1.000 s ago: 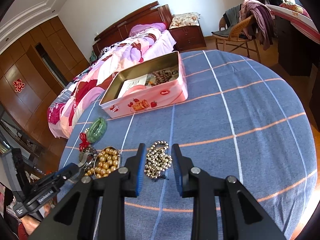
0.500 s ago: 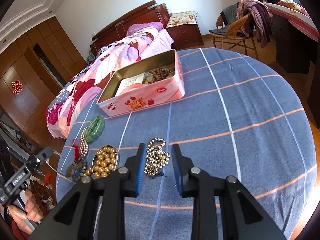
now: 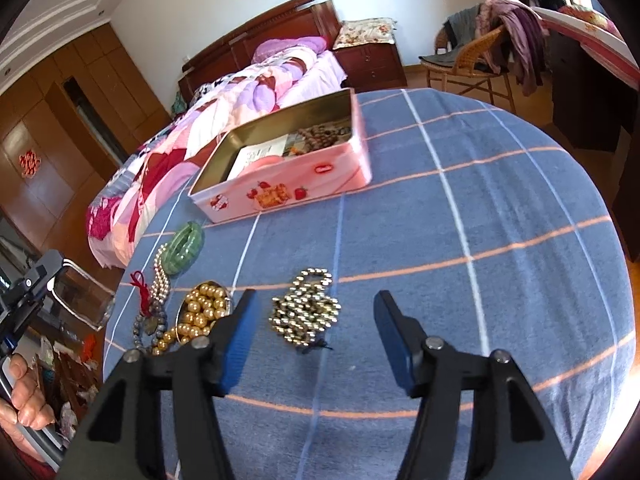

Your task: Organize jewelry

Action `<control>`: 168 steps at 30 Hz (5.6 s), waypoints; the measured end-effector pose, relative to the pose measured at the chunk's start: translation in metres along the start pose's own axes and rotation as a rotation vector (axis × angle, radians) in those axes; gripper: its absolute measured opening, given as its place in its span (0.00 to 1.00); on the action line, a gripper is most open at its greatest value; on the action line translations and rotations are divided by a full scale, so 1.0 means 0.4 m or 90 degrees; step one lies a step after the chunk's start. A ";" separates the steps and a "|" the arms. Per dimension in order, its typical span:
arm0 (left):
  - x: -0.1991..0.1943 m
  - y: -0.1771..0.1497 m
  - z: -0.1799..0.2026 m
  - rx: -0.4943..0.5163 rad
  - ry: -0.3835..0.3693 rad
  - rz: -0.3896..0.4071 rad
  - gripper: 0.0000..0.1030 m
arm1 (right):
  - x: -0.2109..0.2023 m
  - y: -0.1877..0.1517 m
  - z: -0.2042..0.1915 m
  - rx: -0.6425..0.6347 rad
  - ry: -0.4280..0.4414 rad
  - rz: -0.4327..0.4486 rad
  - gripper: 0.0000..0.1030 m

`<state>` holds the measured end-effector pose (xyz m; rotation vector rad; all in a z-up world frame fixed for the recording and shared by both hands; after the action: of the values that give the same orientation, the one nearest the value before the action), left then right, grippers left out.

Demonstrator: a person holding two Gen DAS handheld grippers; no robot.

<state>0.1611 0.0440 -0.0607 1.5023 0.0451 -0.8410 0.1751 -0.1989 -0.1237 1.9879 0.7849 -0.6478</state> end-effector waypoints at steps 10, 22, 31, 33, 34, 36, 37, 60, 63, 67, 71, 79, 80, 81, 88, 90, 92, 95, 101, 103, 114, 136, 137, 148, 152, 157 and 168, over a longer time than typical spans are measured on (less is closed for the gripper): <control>0.019 -0.006 0.015 0.011 -0.003 -0.016 0.16 | 0.072 -0.038 -0.049 -0.119 -0.110 -0.032 0.20; 0.069 0.057 0.060 0.037 -0.033 0.001 0.16 | -0.057 0.087 -0.066 -0.065 -0.007 0.080 0.17; 0.149 0.185 0.075 0.074 -0.025 0.041 0.16 | -0.032 0.200 -0.109 -0.035 0.036 0.143 0.17; 0.177 0.213 0.069 0.071 -0.028 0.044 0.16 | -0.007 0.226 -0.113 -0.033 0.034 0.151 0.17; 0.196 0.229 0.064 0.071 -0.029 0.044 0.16 | 0.002 0.236 -0.112 -0.030 0.034 0.151 0.17; 0.228 0.257 0.057 0.079 -0.025 0.050 0.16 | 0.025 0.261 -0.110 -0.020 0.041 0.149 0.17; 0.241 0.263 0.055 0.082 -0.023 0.051 0.16 | 0.045 0.280 -0.111 -0.016 0.042 0.149 0.17; 0.555 0.260 0.008 0.072 0.026 -0.127 0.32 | 0.206 0.345 -0.060 0.011 0.031 0.127 0.39; 0.494 0.268 0.005 0.077 0.060 -0.099 0.61 | 0.171 0.350 -0.052 0.022 0.013 0.177 0.39; 0.425 0.264 -0.011 0.077 0.078 -0.088 0.62 | 0.133 0.345 -0.022 0.054 -0.019 0.202 0.39; 0.358 0.219 -0.022 0.073 0.099 -0.099 0.62 | 0.097 0.314 -0.008 0.057 -0.031 0.193 0.39; 0.235 0.089 0.001 0.076 0.128 -0.106 0.62 | 0.042 0.195 0.000 0.060 -0.032 0.146 0.39; 0.221 0.074 0.003 0.072 0.130 -0.107 0.62 | 0.039 0.187 -0.002 0.056 -0.032 0.143 0.39; 0.211 0.063 0.003 0.069 0.134 -0.108 0.62 | 0.032 0.171 -0.005 0.049 -0.034 0.138 0.39; 0.133 -0.019 -0.009 0.028 0.150 -0.114 0.62 | 0.010 0.076 -0.007 0.031 -0.030 0.090 0.39; 0.116 -0.039 -0.015 0.023 0.153 -0.115 0.62 | 0.008 0.057 -0.013 0.022 -0.034 0.084 0.39; 0.102 -0.059 -0.014 0.021 0.155 -0.117 0.62 | 0.005 0.038 -0.016 0.012 -0.032 0.075 0.39; 0.082 -0.091 -0.008 0.029 0.160 -0.124 0.62 | 0.005 0.014 -0.022 0.002 -0.029 0.064 0.39; 0.047 -0.145 -0.008 0.055 0.173 -0.131 0.62 | 0.004 -0.028 -0.051 -0.023 -0.015 0.046 0.39; 0.039 -0.165 -0.017 0.054 0.175 -0.139 0.62 | 0.004 -0.044 -0.067 -0.037 -0.009 0.041 0.39; 0.022 -0.195 -0.069 0.019 0.186 -0.137 0.62 | 0.042 -0.089 -0.167 -0.109 0.041 -0.012 0.39; 0.026 -0.201 -0.093 0.002 0.185 -0.139 0.62 | 0.150 -0.116 -0.235 -0.184 0.020 -0.111 0.30; 0.026 -0.201 -0.094 0.001 0.185 -0.138 0.62 | 0.147 -0.116 -0.228 -0.175 0.028 -0.113 0.29; 0.032 -0.192 -0.091 -0.006 0.176 -0.139 0.62 | 0.026 -0.043 -0.204 -0.117 0.110 -0.012 0.21; 0.043 -0.185 -0.084 0.003 0.175 -0.139 0.62 | -0.021 0.011 -0.177 -0.078 0.116 0.041 0.21; 0.073 -0.152 -0.075 0.010 0.153 -0.135 0.62 | 0.000 0.048 -0.111 -0.041 0.071 0.049 0.21; 0.191 -0.131 -0.105 -0.024 0.119 -0.193 0.26 | 0.038 0.042 -0.025 -0.011 0.016 0.026 0.21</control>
<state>0.2093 0.0540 -0.1496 1.5558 0.4339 -0.9308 0.1990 -0.1931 -0.1206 1.9953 0.7613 -0.5911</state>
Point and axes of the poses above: each gripper's, at about its wrist camera, not at the fingertips, and x roughly the way its jaws point, z to its right, y to its top, the point moved 2 cm from there along x, roughly the way its jaws point, and after that the axes turned 15 degrees about x, right-handed, at the moved point
